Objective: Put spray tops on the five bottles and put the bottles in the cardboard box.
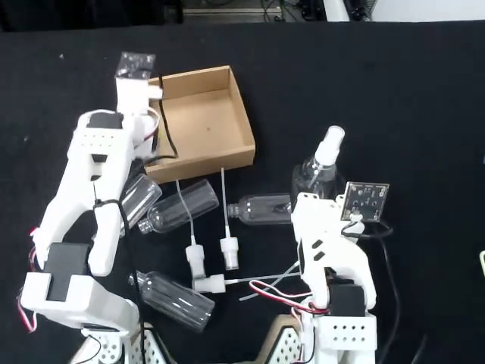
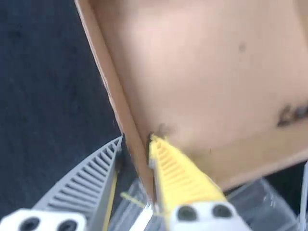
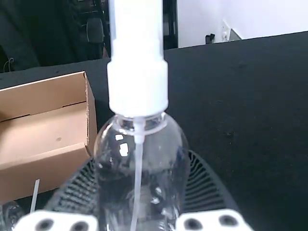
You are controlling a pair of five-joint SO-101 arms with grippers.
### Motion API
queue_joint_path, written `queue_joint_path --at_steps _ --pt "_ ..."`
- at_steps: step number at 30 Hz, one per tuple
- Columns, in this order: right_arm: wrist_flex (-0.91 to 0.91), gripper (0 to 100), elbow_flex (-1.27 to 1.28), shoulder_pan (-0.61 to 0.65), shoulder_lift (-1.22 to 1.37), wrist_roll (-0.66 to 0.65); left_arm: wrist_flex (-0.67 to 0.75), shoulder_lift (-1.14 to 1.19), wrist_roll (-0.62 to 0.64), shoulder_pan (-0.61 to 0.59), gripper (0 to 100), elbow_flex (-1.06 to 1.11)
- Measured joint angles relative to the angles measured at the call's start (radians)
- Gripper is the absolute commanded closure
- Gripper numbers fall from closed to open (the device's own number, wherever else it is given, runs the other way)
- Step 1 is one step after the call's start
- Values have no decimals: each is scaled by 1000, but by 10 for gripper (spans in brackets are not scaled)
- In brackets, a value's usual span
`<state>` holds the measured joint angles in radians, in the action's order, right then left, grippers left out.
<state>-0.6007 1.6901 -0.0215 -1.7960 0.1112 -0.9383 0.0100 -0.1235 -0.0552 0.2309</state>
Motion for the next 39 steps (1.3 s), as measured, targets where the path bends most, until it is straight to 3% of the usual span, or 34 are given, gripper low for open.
queue_joint_path --at_steps 3,11,16,20,24,29,39 --pt "0 987 0 0 0 0 29 0 0 -6 727 -41" --pt "0 987 0 0 0 0 261 149 -5 -86 824 -72" --pt "0 987 0 0 0 0 311 201 63 -81 830 -97" --pt "0 987 0 0 0 0 319 249 80 -83 845 -150" --pt "0 987 0 0 0 0 319 338 80 -71 977 -186" --pt "0 987 0 0 0 0 318 368 89 -57 970 -195" --pt "0 987 0 0 0 0 175 331 94 8 971 -206"
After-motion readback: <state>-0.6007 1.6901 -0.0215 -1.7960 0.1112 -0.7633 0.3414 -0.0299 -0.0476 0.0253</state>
